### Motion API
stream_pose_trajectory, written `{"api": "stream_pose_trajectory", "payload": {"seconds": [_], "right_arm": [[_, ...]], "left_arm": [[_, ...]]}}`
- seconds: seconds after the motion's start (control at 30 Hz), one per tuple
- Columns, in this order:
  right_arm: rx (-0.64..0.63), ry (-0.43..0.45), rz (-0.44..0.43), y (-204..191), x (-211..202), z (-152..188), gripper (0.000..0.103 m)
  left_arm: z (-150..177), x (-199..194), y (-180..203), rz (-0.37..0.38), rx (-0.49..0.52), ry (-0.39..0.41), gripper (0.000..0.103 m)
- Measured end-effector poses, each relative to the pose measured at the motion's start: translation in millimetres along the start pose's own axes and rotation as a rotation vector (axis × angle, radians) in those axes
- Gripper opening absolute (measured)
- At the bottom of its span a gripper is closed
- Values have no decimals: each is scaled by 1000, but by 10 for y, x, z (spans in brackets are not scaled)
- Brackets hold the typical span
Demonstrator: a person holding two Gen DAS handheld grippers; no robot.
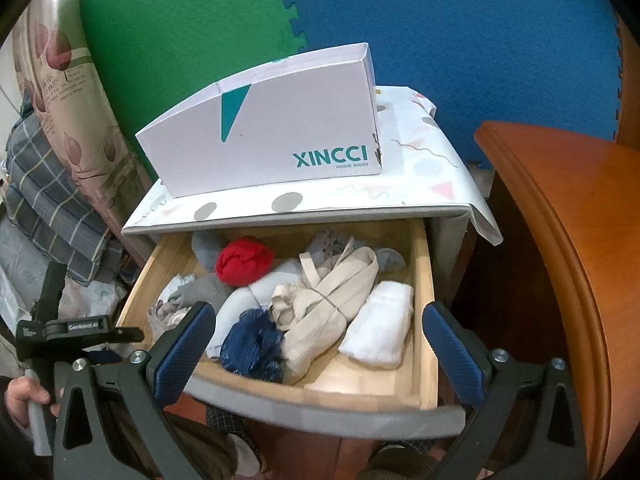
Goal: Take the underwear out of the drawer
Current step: 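Grasp the grey drawer front with the left tool and pull it open, then open the left tool and release the drawer front, backing away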
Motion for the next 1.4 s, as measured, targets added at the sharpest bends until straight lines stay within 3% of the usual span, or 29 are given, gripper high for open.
{"api": "stream_pose_trajectory", "payload": {"seconds": [0.4,0.83,1.1,1.4], "right_arm": [[-16,-29,22,-7,66,29,102],[15,-85,21,75,156,32,102],[7,-151,63,86,281,102,102],[-15,-189,110,89,378,160,102]], "left_arm": [[65,-26,-10,-18,23,-75,93],[38,-22,41,-75,31,-103,93],[25,-39,63,-122,33,-111,91],[31,-116,83,-112,45,-104,91]]}}
Point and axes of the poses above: each gripper's, at about its wrist camera, not at the fingertips, and x roughly the way its jaws point, y to its right, z to its underside, the point moved 7 cm from there along x, roughly the way its jaws point, and after that the axes turned 15 degrees about x, right-handed, at the moved point
